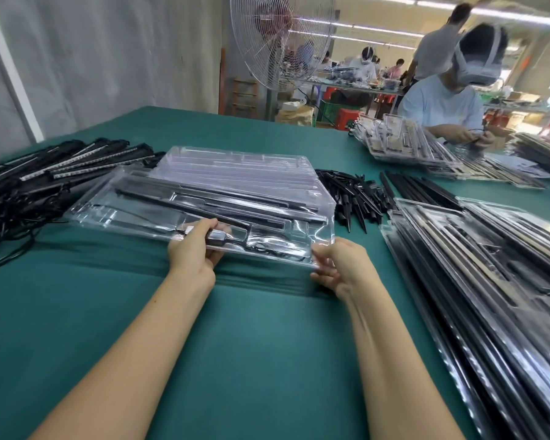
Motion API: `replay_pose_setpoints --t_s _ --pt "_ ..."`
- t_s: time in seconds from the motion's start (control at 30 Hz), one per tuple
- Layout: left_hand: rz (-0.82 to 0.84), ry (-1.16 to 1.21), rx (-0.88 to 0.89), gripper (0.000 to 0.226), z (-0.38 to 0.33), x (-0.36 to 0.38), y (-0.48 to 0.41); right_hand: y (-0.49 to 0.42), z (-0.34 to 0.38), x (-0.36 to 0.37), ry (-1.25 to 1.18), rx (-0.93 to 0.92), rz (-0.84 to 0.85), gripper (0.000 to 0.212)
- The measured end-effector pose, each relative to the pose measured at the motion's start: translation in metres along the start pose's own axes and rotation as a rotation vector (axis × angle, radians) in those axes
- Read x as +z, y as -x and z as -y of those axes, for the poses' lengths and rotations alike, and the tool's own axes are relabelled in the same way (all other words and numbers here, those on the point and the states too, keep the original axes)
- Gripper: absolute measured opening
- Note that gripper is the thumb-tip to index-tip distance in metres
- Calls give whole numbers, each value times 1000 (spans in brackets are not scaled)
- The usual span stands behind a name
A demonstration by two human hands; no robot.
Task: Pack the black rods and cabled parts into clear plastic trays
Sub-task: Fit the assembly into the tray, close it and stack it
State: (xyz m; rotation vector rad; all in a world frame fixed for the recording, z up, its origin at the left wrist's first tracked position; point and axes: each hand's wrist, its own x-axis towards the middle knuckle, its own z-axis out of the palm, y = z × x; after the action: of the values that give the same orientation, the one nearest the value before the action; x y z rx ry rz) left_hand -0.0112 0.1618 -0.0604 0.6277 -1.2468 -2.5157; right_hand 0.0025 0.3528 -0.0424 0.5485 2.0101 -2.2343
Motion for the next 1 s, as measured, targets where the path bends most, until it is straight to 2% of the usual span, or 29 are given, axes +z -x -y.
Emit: replay_pose_setpoints --t_s 0.23,0.33,0.4,0.47,0.57,0.67,0.73,0.87,1.0 --pt "25 55 -65 15 -2 1 0 2 1 0 -70 -38 -17 24" --pt "66 252 -165 21 -3 6 5 2 1 2 -134 -110 23 21" --pt "107 425 -240 17 -1 11 12 2 1 3 -183 -152 82 21" --pt "152 480 -282 11 1 14 17 1 1 2 -239 -150 121 21" --pt "206 381 -310 9 3 17 22 0 0 -2 -275 -127 141 21" --pt "330 218 -396 24 12 26 38 2 -1 3 -271 -128 187 19" --pt "416 151 -415 11 25 33 49 5 -3 10 -238 -128 227 15" --pt "363 -20 -349 2 41 36 52 7 -5 12 -74 -151 226 5" --pt "359 -16 -313 2 40 32 49 8 -2 10 -2 -181 175 15"
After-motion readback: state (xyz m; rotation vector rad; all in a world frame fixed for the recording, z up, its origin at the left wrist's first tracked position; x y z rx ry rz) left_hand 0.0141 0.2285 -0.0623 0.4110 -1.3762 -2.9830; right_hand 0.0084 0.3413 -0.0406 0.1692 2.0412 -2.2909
